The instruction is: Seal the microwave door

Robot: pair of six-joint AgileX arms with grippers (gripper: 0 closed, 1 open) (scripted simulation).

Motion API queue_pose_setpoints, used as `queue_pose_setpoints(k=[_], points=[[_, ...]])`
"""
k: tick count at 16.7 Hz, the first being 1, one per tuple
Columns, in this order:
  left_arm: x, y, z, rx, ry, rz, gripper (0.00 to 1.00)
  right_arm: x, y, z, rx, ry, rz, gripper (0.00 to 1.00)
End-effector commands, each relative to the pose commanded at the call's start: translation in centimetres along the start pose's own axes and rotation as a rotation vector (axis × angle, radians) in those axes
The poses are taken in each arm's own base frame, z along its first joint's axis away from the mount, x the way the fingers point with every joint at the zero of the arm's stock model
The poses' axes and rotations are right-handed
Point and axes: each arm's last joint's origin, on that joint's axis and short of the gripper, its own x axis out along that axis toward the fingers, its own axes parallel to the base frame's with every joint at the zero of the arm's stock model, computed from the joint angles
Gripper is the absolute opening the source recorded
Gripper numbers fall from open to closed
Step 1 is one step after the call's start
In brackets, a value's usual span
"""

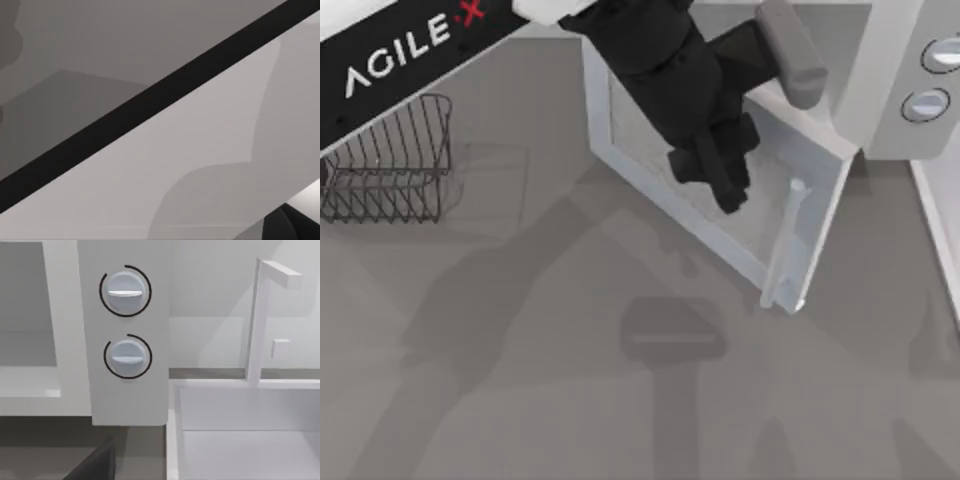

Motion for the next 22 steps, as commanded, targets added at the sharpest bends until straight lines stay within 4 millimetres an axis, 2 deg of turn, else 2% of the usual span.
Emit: queue_pose_setpoints(k=[4,9,14,22], points=[[1.6,-0.2,0.4,-0.016,0.038,-0.036,0.00,0.0,0.0,0.0,0.000,0.000,0.000,1.00],[-0.7,0.5,1.5,0.000,-0.047,0.072,0.00,0.0,0.0,0.0,0.000,0.000,0.000,1.00],[-0.6,0.4,1.5,0.001,-0.044,0.066,0.00,0.0,0.0,0.0,0.000,0.000,0.000,1.00],[2.2,-0.1,1.9,-0.042,0.027,-0.004,0.00,0.0,0.0,0.0,0.000,0.000,0.000,1.00]])
